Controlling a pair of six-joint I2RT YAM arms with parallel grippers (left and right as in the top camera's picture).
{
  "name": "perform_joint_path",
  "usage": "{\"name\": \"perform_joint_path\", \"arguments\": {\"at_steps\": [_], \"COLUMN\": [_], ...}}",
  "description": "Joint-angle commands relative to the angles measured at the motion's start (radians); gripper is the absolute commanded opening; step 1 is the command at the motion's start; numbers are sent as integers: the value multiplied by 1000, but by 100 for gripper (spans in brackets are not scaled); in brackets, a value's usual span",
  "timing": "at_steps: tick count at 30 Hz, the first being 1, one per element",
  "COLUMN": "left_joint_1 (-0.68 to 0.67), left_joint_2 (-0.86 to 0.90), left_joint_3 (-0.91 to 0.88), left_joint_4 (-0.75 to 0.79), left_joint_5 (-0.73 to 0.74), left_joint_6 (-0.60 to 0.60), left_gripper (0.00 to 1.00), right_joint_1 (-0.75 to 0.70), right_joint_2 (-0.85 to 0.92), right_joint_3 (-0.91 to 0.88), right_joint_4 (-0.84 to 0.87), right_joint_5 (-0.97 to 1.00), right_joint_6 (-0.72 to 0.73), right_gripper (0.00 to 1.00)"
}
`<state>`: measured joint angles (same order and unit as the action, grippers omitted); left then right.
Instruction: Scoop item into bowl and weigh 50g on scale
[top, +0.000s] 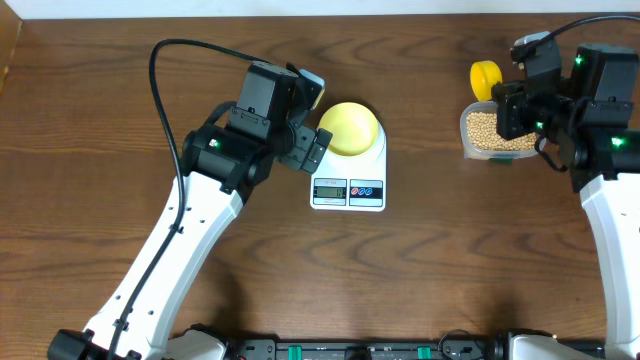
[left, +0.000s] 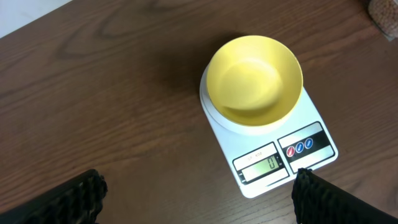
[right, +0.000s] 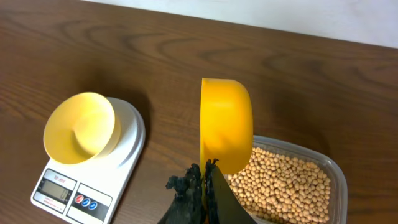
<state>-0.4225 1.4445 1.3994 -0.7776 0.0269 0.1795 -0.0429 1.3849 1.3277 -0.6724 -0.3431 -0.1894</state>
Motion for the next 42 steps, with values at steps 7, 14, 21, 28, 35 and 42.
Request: {"name": "perform_joint_path", "arguments": {"at_steps": [7, 14, 21, 28, 35, 42], "left_joint_1": [3, 3, 3, 2, 1, 121], "left_joint_2": [-1, -1, -1, -1, 1, -1], "left_joint_3": [20, 20, 20, 20, 18, 14], "left_joint_4": [0, 0, 0, 0, -41, -148], "left_joint_5": [-2, -2, -2, -1, 72, 362], "left_joint_6": [-9, -9, -9, -10, 53, 235], "left_gripper": [98, 98, 98, 98, 98, 98], "right_joint_1": [-4, 2, 6, 6, 6, 6], "right_joint_2": [3, 1, 1, 1, 1, 1], "right_joint_3": [18, 18, 18, 18, 18, 18], "right_joint_4": [1, 0, 1, 2, -10, -28], "right_joint_5": [-9, -144, -187, -172, -172, -172], "right_joint_6": [-6, -6, -6, -7, -6, -6], "right_gripper": [1, 1, 1, 1, 1, 1]}}
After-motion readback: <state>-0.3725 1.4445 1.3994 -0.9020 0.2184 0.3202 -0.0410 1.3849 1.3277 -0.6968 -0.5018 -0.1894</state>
